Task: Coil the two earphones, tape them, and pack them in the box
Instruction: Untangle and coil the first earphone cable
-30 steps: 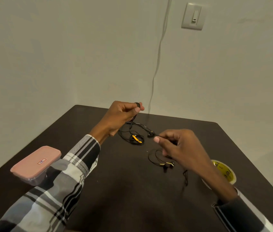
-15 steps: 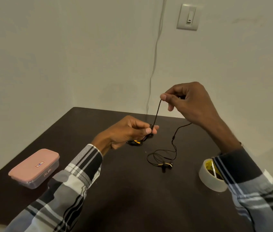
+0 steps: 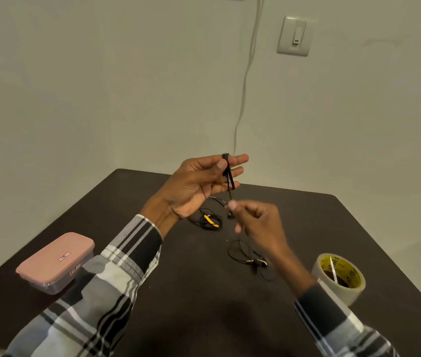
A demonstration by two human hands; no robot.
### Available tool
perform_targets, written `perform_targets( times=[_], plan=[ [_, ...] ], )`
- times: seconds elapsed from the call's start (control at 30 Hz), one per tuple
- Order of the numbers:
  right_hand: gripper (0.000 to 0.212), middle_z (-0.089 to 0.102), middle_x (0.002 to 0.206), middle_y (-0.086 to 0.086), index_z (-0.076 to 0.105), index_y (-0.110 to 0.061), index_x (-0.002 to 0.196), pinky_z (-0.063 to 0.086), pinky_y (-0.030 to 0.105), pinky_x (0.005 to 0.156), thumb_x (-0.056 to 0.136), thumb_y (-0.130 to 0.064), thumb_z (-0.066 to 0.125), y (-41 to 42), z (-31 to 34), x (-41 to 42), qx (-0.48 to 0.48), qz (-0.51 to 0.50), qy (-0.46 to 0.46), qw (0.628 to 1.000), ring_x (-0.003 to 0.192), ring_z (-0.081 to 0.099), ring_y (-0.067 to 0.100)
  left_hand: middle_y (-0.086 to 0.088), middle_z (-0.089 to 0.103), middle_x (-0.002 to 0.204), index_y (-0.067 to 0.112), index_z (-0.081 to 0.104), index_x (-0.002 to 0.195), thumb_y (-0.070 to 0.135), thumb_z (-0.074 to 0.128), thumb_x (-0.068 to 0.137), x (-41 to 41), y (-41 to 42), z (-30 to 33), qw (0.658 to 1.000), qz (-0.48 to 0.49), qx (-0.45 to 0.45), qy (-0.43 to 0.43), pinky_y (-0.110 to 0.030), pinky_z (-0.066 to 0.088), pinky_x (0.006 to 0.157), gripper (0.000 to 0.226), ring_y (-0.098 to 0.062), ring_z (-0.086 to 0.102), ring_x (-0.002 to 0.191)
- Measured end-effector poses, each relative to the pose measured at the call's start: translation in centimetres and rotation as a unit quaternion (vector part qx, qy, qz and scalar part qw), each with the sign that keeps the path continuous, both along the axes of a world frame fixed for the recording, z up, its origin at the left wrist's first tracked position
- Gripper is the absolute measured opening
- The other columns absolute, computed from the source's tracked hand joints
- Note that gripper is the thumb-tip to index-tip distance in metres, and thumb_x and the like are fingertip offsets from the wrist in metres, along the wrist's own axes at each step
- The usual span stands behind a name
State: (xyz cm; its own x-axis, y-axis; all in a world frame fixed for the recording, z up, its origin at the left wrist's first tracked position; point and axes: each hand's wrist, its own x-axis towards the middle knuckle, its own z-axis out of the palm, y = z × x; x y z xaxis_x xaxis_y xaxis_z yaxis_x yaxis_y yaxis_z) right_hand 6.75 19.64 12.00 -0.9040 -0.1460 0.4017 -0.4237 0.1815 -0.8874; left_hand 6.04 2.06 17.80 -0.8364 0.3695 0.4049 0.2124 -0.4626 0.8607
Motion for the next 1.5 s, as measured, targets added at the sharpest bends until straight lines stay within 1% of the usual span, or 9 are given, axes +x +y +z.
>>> perform_targets(
  times=[0.23, 0.37, 0.67, 0.8, 0.93, 1.13, 1.23, 1.33, 1.5],
  plan=[
    [0.016, 0.066, 0.054, 0.005, 0.076, -0.020, 0.084, 0.040, 0.020, 0.050, 0.095, -0.026, 0.067, 1.7, -0.7, 2.2, 0.138, -0.005, 0.026, 0.990, 0.045, 0.051, 0.001, -0.006, 0.068, 0.124, 0.004, 0.069, 0.109, 0.016, 0.064, 0.081, -1.8, -0.9, -0.8, 0.990, 0.117, -0.082, -0.009, -0.044, 0.047, 0.104, 0.031, -0.023, 0.058, 0.125],
    [0.009, 0.067, 0.056, -0.001, 0.078, -0.023, 0.086, 0.041, 0.014, 0.049, 0.091, -0.028, 0.071, 3.3, 2.0, 3.4, 0.181, -0.020, 0.095, 0.979, 0.047, 0.058, 0.003, 0.001, 0.070, 0.117, 0.006, 0.071, 0.108, 0.008, 0.064, 0.089, -2.1, -1.7, -1.8, 0.973, 0.154, -0.168, 0.019, -0.023, 0.049, 0.097, 0.020, -0.007, 0.059, 0.121],
    [0.008, 0.068, 0.056, -0.005, 0.077, -0.029, 0.081, 0.043, 0.021, 0.052, 0.085, -0.035, 0.075, 3.8, 8.4, 2.4, 0.223, -0.018, 0.186, 0.957, 0.051, 0.062, 0.009, -0.006, 0.067, 0.126, -0.003, 0.067, 0.117, 0.008, 0.062, 0.093, -1.5, -1.1, -2.4, 0.943, 0.086, -0.313, 0.078, -0.017, 0.045, 0.099, 0.027, -0.006, 0.056, 0.125],
    [0.009, 0.070, 0.059, 0.000, 0.079, -0.024, 0.081, 0.050, 0.033, 0.059, 0.083, -0.033, 0.078, 3.4, 10.3, 0.4, 0.214, -0.013, 0.185, 0.959, 0.057, 0.066, 0.018, -0.009, 0.064, 0.130, -0.005, 0.065, 0.118, 0.005, 0.055, 0.095, -0.3, -1.3, -2.4, 0.960, -0.001, -0.278, 0.047, -0.026, 0.046, 0.102, 0.026, -0.015, 0.055, 0.129],
    [0.011, 0.070, 0.060, 0.004, 0.080, -0.018, 0.082, 0.042, 0.019, 0.052, 0.081, -0.029, 0.080, 2.8, 10.5, -1.2, 0.173, 0.018, 0.140, 0.975, 0.051, 0.057, 0.012, -0.017, 0.057, 0.137, 0.000, 0.067, 0.113, 0.012, 0.057, 0.091, 0.8, -0.9, -2.8, 0.980, -0.088, -0.178, 0.013, -0.044, 0.046, 0.106, 0.027, -0.028, 0.050, 0.133],
    [0.009, 0.073, 0.070, 0.005, 0.078, -0.008, 0.085, 0.043, 0.018, 0.049, 0.089, -0.008, 0.070, 1.3, 6.9, -2.0, 0.002, 0.097, -0.048, 0.994, 0.056, 0.059, 0.008, -0.027, 0.050, 0.140, 0.002, 0.070, 0.107, 0.017, 0.063, 0.089, 1.1, -0.2, -2.4, 0.989, -0.145, -0.025, 0.017, -0.051, 0.045, 0.105, 0.024, -0.043, 0.046, 0.133],
    [0.025, 0.064, 0.070, 0.009, 0.079, -0.018, 0.082, 0.036, 0.018, 0.045, 0.094, -0.005, 0.061, 0.7, 4.1, -2.2, -0.041, 0.106, -0.133, 0.985, 0.056, 0.046, 0.012, -0.028, 0.048, 0.141, 0.006, 0.073, 0.100, 0.016, 0.061, 0.090, 0.8, -0.1, -1.9, 0.992, -0.126, 0.018, 0.020, -0.051, 0.046, 0.103, 0.019, -0.044, 0.047, 0.131],
    [0.019, 0.057, 0.062, 0.002, 0.079, -0.020, 0.094, 0.029, 0.020, 0.045, 0.098, -0.024, 0.061, 0.5, 1.6, -1.5, -0.053, 0.123, -0.198, 0.971, 0.049, 0.039, 0.008, -0.024, 0.052, 0.139, 0.009, 0.075, 0.098, 0.016, 0.057, 0.088, 0.5, -0.2, -1.4, 0.995, -0.088, 0.046, 0.013, -0.047, 0.049, 0.101, 0.022, -0.039, 0.050, 0.130],
    [0.027, 0.067, 0.069, 0.010, 0.079, -0.021, 0.103, 0.027, 0.021, 0.047, 0.093, -0.040, 0.065, 0.7, -0.5, 0.8, 0.024, 0.103, -0.179, 0.978, 0.047, 0.039, 0.008, -0.016, 0.061, 0.133, 0.003, 0.069, 0.109, 0.014, 0.056, 0.087, -0.8, -1.0, -1.7, 0.998, 0.049, 0.017, -0.020, -0.044, 0.050, 0.101, 0.028, -0.031, 0.056, 0.126]
  ],
)
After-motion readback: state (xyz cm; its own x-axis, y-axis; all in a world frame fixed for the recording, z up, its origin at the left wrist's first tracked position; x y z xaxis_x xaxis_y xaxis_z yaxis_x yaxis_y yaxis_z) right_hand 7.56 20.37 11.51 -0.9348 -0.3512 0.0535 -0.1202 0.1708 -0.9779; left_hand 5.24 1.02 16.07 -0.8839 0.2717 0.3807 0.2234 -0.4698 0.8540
